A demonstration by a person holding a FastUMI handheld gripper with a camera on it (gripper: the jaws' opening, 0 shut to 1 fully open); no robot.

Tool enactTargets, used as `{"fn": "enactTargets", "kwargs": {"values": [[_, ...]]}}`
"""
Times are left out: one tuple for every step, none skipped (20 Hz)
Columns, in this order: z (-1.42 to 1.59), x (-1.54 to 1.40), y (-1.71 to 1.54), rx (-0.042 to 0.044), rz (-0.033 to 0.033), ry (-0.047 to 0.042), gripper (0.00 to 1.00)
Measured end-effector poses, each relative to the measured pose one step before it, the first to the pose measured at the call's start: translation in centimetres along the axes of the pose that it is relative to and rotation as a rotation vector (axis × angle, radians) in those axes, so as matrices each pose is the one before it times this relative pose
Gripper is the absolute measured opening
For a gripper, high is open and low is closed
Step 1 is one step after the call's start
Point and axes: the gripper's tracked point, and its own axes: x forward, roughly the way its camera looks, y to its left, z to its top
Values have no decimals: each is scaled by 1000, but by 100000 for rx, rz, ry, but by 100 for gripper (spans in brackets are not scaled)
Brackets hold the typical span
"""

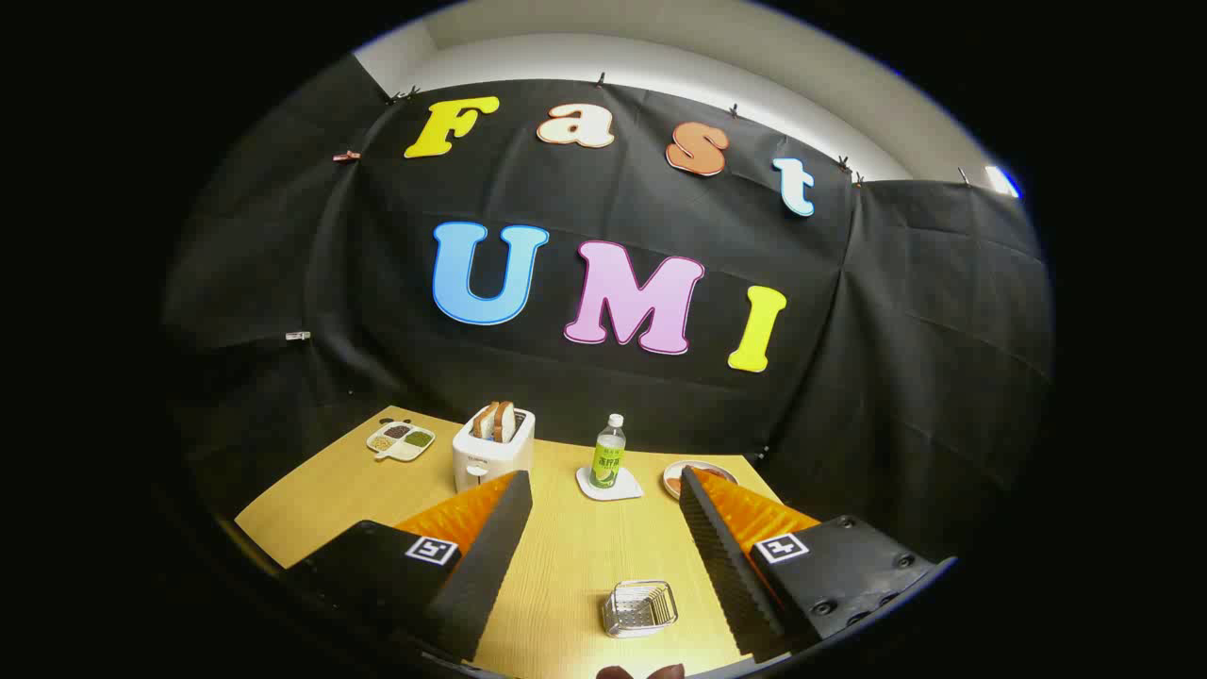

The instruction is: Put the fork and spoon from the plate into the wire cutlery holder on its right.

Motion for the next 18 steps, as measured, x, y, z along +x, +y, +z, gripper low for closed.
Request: {"fn": "enactTargets", "kwargs": {"values": [[-4,-51,70,-36,47,-41,98],[-75,-5,-41,-32,-10,73,98],[8,30,18,46,85,-35,98],[2,37,87,-4,54,35,98],[-16,15,34,-34,102,-15,98],[-29,14,22,-61,1,26,98],[0,33,-21,-154,-178,69,98],[38,-3,55,-27,-120,-41,98],[-5,48,9,189,-114,-65,98],[-5,-36,-2,199,-65,-60,98],[2,49,-15,82,-47,48,98],[-69,56,75,26,2,90,98],[-96,61,96,-36,48,240,98],[-126,15,95,25,130,276,98],[-61,6,108,102,220,208,98],[-95,22,204,178,533,440,98],[-167,97,249,237,739,681,98],[-310,128,375,461,1214,1029,98]]}}
